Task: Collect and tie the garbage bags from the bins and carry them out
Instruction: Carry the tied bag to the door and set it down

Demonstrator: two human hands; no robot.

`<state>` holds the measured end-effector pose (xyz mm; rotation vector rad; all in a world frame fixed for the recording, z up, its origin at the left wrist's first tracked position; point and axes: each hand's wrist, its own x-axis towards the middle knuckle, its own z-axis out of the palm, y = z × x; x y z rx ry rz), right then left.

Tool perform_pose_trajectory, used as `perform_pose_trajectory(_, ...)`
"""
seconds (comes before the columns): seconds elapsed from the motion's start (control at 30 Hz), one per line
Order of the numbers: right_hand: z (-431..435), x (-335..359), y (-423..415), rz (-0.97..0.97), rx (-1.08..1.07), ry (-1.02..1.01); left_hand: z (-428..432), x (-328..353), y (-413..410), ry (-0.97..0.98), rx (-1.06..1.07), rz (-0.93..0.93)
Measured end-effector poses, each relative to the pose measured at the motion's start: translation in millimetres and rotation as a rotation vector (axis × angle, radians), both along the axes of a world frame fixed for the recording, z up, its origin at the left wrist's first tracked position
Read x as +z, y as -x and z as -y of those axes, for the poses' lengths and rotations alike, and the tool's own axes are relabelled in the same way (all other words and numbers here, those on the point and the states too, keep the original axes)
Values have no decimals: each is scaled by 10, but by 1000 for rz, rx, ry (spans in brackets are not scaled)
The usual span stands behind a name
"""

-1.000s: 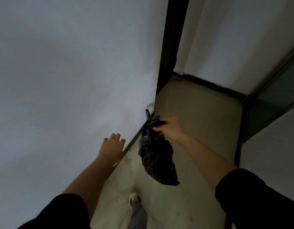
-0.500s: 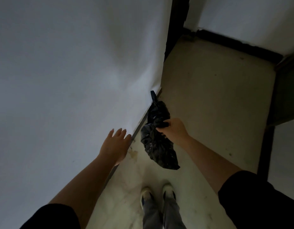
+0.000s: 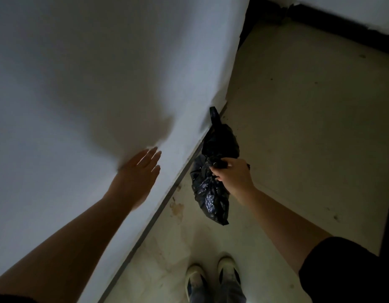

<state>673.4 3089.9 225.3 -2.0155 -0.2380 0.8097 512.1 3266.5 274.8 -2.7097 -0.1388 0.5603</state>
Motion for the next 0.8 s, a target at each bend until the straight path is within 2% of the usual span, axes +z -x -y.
perform_pose_trajectory(0.23,-260,-314,-132,-125,-59,13,-85,-236,-27,-171,-43,-42)
perform_pose_trajectory(0.37,-384,-450,-137,-97,-38,33,-119,-304,32,-254,-75,-48)
perform_pose_trajectory(0.6,-340,-857,30,-75,149,301,-168,-320,33,-207,-81,-40)
perform_pose_trajectory(0.8,-321,-889,168,-4,313,394,-102,-204,-23,-175,-57,-70)
